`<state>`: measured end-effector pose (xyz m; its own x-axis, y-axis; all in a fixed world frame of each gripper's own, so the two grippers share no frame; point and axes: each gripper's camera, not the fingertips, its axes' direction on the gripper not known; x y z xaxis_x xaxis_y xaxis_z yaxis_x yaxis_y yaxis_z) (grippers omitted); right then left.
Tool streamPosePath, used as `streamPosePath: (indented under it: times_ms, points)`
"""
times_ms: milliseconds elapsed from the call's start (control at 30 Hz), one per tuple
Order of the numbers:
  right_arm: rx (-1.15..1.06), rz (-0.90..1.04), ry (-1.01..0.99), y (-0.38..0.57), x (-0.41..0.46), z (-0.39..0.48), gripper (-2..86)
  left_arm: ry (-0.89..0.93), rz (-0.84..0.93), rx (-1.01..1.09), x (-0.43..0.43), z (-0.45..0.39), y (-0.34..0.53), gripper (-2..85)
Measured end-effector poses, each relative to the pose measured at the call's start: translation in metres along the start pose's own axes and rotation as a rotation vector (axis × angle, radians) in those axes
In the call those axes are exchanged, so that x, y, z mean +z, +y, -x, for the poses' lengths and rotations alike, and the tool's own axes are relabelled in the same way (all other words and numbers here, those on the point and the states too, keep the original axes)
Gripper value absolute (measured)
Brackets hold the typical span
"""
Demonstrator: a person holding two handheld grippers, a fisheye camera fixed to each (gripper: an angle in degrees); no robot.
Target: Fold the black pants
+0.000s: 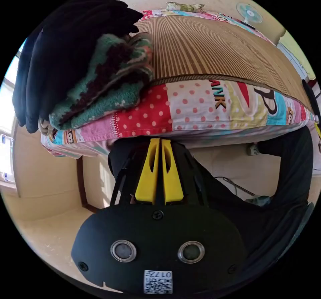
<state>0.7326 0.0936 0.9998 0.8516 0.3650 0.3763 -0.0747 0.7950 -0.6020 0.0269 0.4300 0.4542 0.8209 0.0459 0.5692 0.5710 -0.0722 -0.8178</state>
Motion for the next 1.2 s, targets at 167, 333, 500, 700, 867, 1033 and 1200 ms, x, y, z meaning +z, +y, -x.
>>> streamPosePath:
  times_ms: [167,333,500,700,867,1033,1200]
  points:
    - [0.090,-0.182,-0.170,-0.072,-0.060,-0.014,6.1,0.043,-0.004,-0.028,-0.019,0.021,-0.022,-1.0]
    - [0.397,-0.404,-0.496,-0.109,-0.111,-0.073,10.5,0.107,0.003,-0.061,-0.037,0.053,-0.044,-1.0]
    - [0.639,-0.596,-0.566,-0.100,-0.151,-0.132,13.1,0.075,0.025,-0.043,-0.053,0.067,-0.064,-0.9]
    - [0.562,-0.627,-0.823,-0.120,-0.156,-0.153,13.9,0.143,0.011,-0.066,-0.072,0.111,-0.077,-0.8]
    - [0.419,-0.476,-0.494,-0.161,-0.196,-0.110,9.9,0.296,0.022,-0.114,-0.077,0.162,-0.089,-0.9]
    - [0.220,-0.522,-0.797,-0.182,-0.218,-0.080,6.1,0.450,0.027,-0.114,-0.077,0.209,-0.096,-1.0]
    - [-0.363,-0.030,-0.715,-0.232,-0.205,0.071,3.7,0.476,0.062,-0.044,-0.077,0.223,-0.106,-1.0]
